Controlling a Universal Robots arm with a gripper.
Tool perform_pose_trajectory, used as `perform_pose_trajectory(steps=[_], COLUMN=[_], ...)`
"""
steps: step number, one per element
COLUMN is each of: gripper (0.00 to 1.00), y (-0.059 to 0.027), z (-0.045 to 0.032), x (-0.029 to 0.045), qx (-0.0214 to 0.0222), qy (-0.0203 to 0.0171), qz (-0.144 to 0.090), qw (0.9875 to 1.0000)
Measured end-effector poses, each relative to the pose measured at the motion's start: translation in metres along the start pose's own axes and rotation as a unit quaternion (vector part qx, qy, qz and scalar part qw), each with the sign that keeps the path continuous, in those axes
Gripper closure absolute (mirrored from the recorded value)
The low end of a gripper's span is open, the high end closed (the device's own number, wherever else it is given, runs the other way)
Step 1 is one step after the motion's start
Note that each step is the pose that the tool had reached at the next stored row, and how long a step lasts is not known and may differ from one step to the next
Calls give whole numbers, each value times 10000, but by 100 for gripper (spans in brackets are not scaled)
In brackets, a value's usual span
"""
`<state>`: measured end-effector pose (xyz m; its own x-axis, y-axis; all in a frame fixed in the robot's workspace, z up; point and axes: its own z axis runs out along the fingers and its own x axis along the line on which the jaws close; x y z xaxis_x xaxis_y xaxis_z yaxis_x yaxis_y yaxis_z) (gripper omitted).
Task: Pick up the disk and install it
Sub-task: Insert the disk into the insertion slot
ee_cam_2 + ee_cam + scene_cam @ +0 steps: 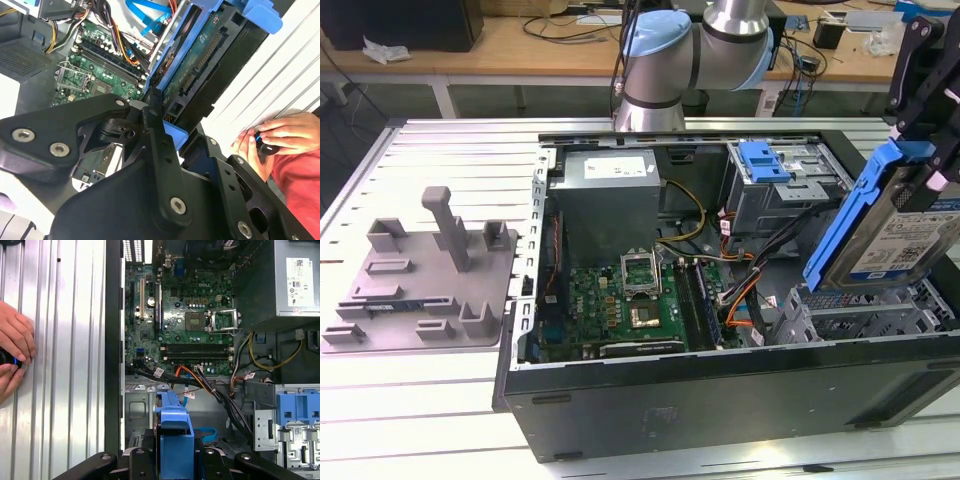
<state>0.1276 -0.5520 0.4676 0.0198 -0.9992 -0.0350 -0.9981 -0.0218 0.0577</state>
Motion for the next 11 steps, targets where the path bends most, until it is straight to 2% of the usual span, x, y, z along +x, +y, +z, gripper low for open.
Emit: perform_pose_trajectory(steps=[11], gripper=[64], y=[-16], z=[3], x=[0], qx=[0], qy=[1], qz=[0], qw=[10000])
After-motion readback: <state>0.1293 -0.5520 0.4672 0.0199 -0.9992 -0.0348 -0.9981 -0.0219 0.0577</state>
